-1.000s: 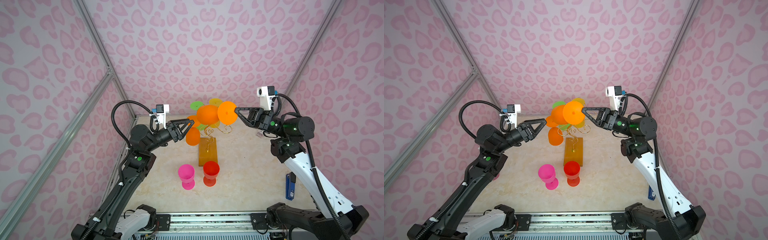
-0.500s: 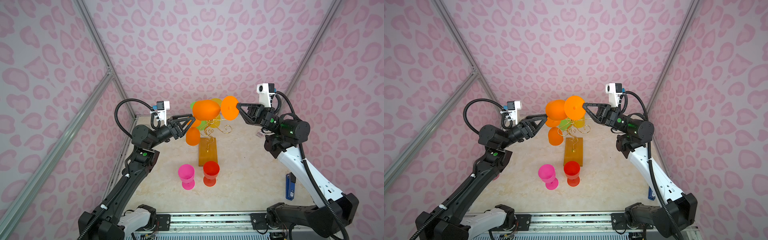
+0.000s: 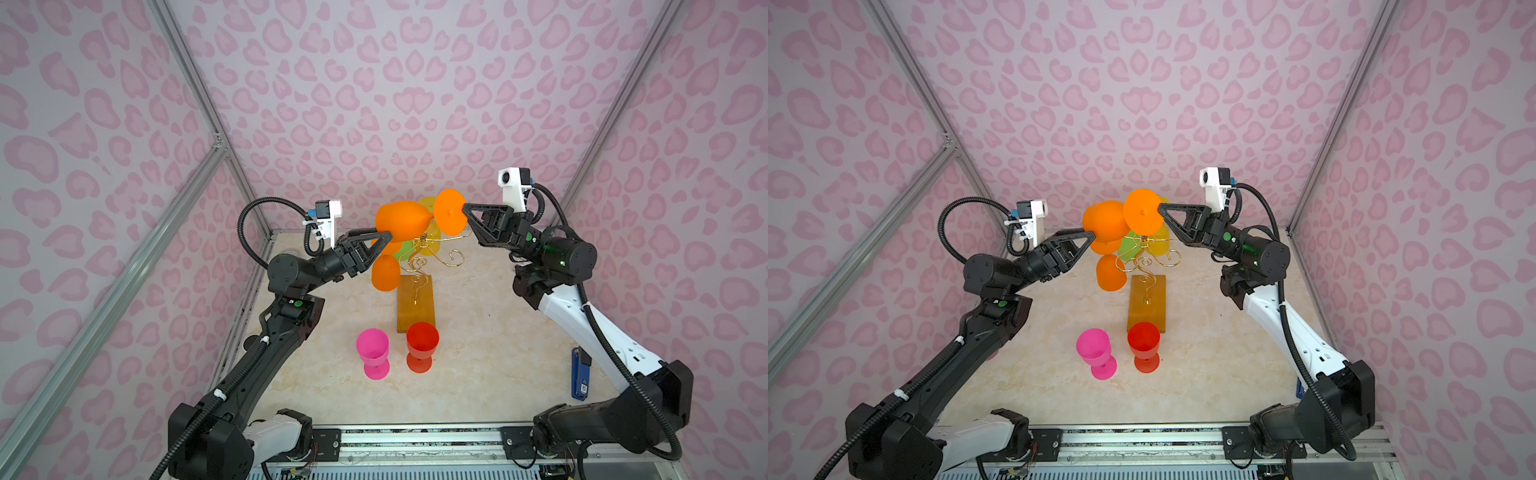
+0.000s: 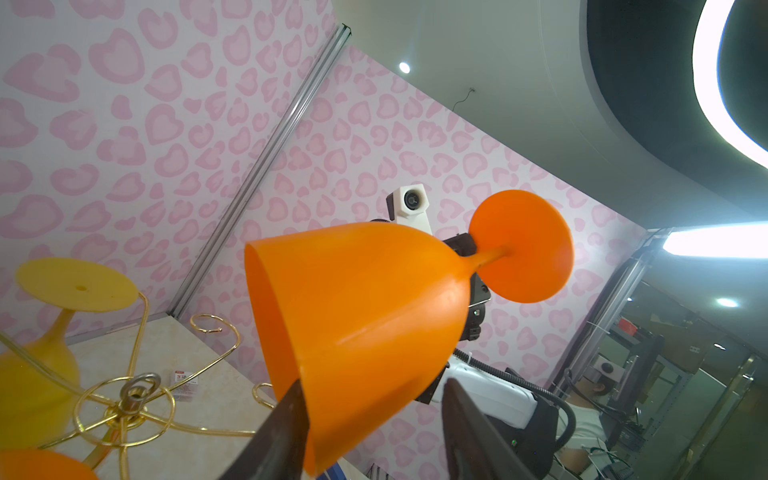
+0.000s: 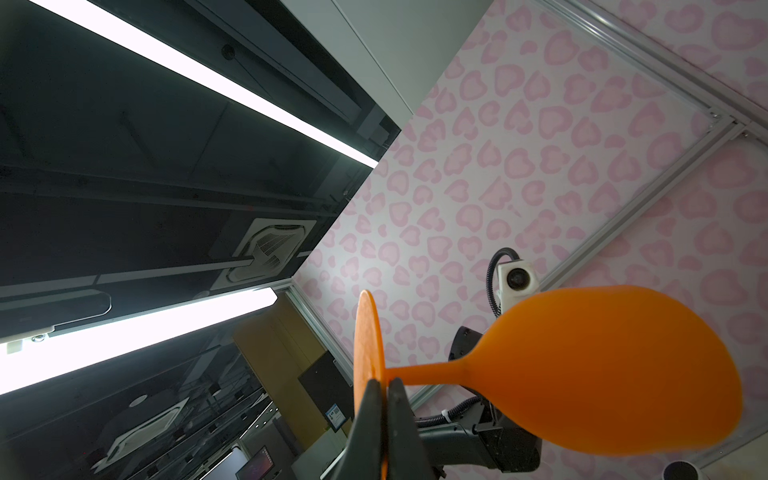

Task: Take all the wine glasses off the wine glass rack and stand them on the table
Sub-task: 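Close the left gripper on the orange glass bowl while the right holds its foot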

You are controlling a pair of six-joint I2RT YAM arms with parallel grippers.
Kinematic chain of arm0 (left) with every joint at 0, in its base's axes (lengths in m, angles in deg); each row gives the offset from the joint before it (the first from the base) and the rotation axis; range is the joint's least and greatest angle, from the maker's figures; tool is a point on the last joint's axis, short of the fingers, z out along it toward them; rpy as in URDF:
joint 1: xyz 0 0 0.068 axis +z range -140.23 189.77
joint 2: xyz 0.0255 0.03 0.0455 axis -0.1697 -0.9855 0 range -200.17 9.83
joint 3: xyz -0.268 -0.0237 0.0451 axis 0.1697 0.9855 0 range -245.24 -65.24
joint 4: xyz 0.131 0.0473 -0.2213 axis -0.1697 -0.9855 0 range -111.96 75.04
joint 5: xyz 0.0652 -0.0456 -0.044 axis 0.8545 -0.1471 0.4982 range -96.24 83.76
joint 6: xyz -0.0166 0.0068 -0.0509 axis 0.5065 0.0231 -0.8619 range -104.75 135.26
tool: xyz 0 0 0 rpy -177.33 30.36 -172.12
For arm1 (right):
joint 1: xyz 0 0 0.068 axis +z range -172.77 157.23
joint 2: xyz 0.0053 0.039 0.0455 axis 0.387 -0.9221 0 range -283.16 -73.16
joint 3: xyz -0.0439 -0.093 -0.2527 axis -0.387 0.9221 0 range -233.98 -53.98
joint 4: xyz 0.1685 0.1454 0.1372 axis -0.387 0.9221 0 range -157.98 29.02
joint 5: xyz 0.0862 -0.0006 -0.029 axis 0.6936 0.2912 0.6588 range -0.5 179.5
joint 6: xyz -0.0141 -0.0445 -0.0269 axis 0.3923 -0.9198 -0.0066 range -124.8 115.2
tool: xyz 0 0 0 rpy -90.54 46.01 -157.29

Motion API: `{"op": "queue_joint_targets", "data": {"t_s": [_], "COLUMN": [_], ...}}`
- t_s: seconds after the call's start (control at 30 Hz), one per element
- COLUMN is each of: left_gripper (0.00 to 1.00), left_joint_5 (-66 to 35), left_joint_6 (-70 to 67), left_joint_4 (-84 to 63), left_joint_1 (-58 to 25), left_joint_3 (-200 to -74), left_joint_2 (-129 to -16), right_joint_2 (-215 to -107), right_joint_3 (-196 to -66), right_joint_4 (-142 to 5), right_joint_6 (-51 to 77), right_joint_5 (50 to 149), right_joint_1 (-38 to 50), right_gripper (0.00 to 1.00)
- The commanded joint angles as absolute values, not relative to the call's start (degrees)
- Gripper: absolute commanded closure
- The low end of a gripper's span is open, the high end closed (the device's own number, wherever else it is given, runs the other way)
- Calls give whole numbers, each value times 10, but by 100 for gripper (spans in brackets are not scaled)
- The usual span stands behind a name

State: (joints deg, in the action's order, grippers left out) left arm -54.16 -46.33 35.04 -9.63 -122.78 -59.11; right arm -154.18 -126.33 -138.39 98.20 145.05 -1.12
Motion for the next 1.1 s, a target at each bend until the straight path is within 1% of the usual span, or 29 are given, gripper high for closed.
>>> {"op": "queue_joint_targets", "data": {"t_s": [0.0,0.13,0.27,0.3,0.37,0.8,1.07], "left_gripper": [54,61,63,68,71,85,94], "left_joint_5": [-551,-552,-552,-552,-552,-559,-562], "left_joint_6": [-477,-479,-481,-482,-485,-494,-504], "left_joint_4": [398,403,403,405,408,419,422], "left_joint_1": [-97,-97,-97,-97,-97,-97,-97], "left_joint_3": [-1225,-1221,-1218,-1217,-1216,-1209,-1207], "left_joint_2": [-586,-576,-571,-570,-569,-560,-551], "right_joint_2": [-1561,-1584,-1605,-1609,-1621,-1649,-1669], "right_joint_3": [-1258,-1255,-1258,-1258,-1258,-1266,-1286], "right_joint_4": [-1474,-1519,-1552,-1560,-1572,-1573,-1573], "right_joint_6": [1042,1087,1121,1129,1147,1161,1162], "right_joint_5": [1424,1405,1391,1387,1382,1386,1389], "right_joint_1": [-18,-26,-30,-31,-33,-36,-37], "right_gripper": [100,100,100,100,100,100,82]}}
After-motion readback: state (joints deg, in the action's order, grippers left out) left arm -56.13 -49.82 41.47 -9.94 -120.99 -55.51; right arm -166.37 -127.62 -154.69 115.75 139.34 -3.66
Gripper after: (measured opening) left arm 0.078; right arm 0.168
